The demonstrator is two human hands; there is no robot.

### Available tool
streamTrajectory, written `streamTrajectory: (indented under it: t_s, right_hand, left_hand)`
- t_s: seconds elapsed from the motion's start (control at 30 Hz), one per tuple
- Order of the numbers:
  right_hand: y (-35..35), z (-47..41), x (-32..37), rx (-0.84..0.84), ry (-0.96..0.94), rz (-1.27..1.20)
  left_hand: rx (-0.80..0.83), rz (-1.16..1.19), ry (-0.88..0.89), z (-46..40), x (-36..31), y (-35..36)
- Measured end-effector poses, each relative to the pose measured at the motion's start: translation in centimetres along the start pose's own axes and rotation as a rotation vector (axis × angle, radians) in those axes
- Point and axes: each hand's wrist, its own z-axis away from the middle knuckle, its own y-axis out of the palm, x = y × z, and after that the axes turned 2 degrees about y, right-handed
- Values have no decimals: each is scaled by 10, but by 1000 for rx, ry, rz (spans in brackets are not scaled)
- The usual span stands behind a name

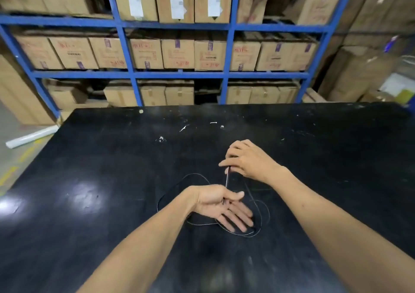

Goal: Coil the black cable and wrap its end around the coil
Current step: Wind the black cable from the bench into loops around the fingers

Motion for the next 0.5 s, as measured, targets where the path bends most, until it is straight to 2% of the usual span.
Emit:
streamTrajectory:
  t_s: [0.07, 0.13, 0.23, 0.3, 0.4, 0.5]
  right_hand:
    - [-10, 9, -6, 24, 128, -19]
    - [-19, 21, -14, 44, 292, -97]
    - [-16, 41, -17, 58, 501, -204]
    - [-8, 54, -13, 66, 584, -293]
    - [-5, 58, -6, 59, 698, -475]
    - [-12, 52, 2, 7, 693, -524]
  left_hand:
    - [35, 37, 90, 13, -11, 7]
    - [-1, 179, 283, 31, -31, 6]
    - [-125, 407, 675, 60, -72, -3]
    - [-235, 511, 836, 77, -97, -13]
    - [-370, 565, 906, 92, -121, -27]
    - [-465, 522, 894, 97, -122, -44]
